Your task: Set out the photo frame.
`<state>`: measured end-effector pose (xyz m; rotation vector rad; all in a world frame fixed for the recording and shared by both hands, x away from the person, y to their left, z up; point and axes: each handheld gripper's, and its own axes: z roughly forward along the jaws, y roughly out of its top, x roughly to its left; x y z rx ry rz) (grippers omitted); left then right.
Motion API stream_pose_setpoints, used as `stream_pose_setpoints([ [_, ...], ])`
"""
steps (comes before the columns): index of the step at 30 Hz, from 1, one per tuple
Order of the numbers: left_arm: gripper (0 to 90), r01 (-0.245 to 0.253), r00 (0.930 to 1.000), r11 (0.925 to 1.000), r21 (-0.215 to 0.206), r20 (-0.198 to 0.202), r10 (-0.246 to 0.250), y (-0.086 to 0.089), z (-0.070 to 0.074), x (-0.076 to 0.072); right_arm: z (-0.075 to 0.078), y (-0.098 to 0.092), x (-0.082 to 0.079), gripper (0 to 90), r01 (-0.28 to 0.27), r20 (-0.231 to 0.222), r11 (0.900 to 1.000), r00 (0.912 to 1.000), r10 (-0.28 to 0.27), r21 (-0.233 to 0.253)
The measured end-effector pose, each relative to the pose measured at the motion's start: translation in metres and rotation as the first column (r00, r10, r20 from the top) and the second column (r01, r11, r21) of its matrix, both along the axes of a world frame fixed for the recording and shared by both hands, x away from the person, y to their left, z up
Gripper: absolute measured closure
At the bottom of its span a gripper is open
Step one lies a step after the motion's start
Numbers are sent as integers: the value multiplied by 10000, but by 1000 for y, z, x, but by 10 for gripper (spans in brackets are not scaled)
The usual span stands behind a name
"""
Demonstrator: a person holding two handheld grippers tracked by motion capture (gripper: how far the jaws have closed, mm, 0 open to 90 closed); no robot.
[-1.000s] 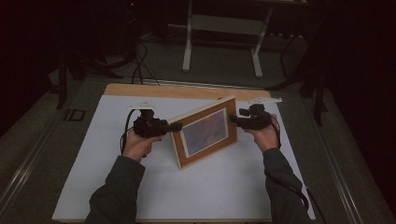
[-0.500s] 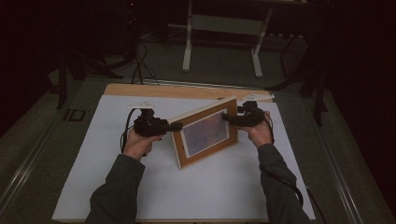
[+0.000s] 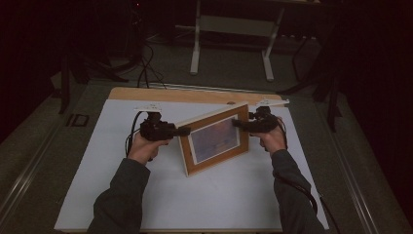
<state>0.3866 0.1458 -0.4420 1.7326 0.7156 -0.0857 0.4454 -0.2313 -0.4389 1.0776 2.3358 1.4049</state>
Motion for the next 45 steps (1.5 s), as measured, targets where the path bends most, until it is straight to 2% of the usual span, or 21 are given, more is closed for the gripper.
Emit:
stream_pose_setpoints([
  [9,719,-135,9999,9998,-134,87,136,2,-1,2,-1,-8,-5,391,29,16,9999,10000,-29,142],
  [22,719,-520,9985,9986,44,187,519,4,-1,5,-2,-13,-17,475,110,66,9998,9999,-111,145],
  [27,722,-444,9988,9990,95,231,442,4,-1,5,-3,-16,-18,494,58,22,9994,10000,-58,331],
  [30,723,-428,9988,9989,174,239,424,3,0,5,-2,-17,-15,479,-87,-93,9991,9999,91,412],
  [36,722,-401,9987,9985,363,321,390,3,1,5,-1,-8,-10,372,-401,-150,9986,9991,406,355],
  [43,720,-400,9984,9987,326,414,386,3,0,6,-5,-14,-10,424,-356,-310,9953,9988,385,898],
  [45,716,-410,9983,9986,319,428,396,4,0,7,-5,-14,-11,435,-384,-326,9951,9986,415,907],
])
